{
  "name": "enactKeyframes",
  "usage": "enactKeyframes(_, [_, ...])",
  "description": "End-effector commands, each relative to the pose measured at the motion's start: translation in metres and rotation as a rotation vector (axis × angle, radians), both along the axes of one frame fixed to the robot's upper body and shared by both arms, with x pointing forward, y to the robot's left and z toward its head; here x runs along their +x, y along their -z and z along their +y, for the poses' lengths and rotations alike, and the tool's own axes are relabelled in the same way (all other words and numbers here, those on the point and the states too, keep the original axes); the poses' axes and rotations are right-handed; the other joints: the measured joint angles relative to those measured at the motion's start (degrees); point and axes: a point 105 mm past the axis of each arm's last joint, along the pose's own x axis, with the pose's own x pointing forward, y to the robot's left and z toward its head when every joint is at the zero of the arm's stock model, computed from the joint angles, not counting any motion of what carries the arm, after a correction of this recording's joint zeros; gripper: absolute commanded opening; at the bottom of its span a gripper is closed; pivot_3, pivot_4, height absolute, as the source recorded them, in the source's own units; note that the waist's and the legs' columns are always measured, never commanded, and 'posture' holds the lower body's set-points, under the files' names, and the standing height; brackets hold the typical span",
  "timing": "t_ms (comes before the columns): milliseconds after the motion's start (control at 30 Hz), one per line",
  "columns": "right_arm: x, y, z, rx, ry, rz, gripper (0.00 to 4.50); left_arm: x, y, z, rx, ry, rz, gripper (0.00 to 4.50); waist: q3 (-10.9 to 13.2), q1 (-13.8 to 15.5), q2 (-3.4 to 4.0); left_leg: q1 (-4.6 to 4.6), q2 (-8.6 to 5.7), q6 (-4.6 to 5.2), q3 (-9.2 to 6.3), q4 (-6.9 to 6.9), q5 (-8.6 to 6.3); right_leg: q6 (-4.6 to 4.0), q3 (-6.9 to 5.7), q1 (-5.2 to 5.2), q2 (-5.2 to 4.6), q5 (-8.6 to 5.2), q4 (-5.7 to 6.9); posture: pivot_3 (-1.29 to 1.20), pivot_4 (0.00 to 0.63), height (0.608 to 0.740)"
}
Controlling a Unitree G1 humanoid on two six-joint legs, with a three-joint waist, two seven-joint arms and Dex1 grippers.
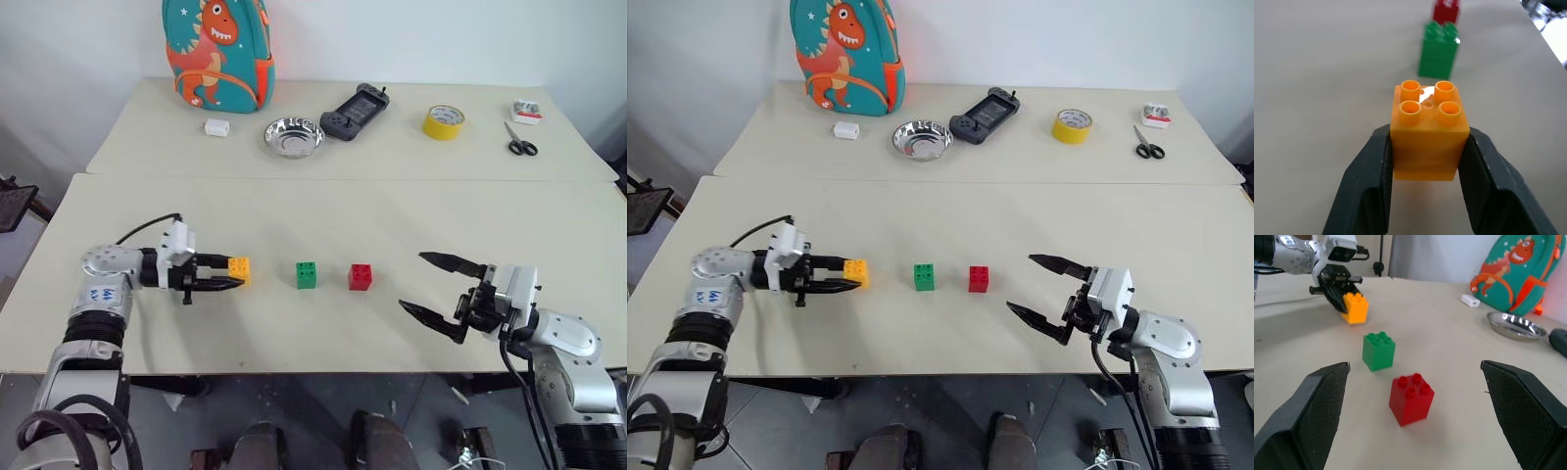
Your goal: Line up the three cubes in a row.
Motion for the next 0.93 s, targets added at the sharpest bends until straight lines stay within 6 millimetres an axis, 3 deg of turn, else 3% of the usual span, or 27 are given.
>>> enactKeyframes(33, [-0.006,-0.014,-0.006,-0.008,0.014,-0.045,4.5,0.001,-0.002,0.002,0.033,0.037,-0.03,1.49,0.0,-0.04,0.0,0.0,0.0,0.0,0.0,0.01,0.0,0.0,0.02,0.0,0.0,0.0,0.01,0.0,0.15,0.74])
enactKeyframes(200, [-0.009,-0.011,-0.007,-0.013,0.023,-0.034,4.5,-0.003,0.004,0.002,0.058,0.076,0.009,1.49,0.0,0.02,0.0,0.03,0.0,0.01,0.01,0.04,0.0,0.0,0.04,0.0,0.0,0.0,0.04,0.0,0.15,0.74])
enactKeyframes(367, [-0.007,-0.007,-0.005,-0.006,-0.016,0.004,4.5,-0.004,-0.001,0.0,0.026,0.073,0.007,3.06,0.0,0.01,0.0,0.01,0.0,0.02,0.01,0.05,-0.01,0.01,0.05,0.0,0.0,0.0,0.04,0.0,0.15,0.74])
enactKeyframes(533, [-0.002,-0.025,0.002,0.011,-0.127,-0.014,4.5,-0.009,-0.027,0.019,-0.076,-0.037,-0.061,4.47,0.01,-0.19,0.02,0.0,0.07,0.02,0.01,0.05,-0.01,0.0,0.06,-0.09,0.0,0.0,0.13,0.0,0.15,0.74])
enactKeyframes(700, [0.004,-0.029,0.011,-0.074,-0.255,-0.008,4.5,-0.023,-0.044,0.044,-0.028,-0.135,-0.207,4.47,0.02,-0.25,0.03,-0.01,0.09,0.02,0.02,0.05,-0.01,0.0,0.06,-0.13,0.0,0.0,0.14,0.0,0.15,0.74])
enactKeyframes(933, [0.019,-0.021,0.014,-0.132,-0.283,-0.013,4.5,-0.025,-0.049,0.053,0.015,-0.241,-0.274,4.47,0.02,0.69,0.03,-0.05,0.08,0.02,0.02,0.13,-0.01,0.0,0.07,-0.12,0.0,0.01,0.15,0.0,0.15,0.74])
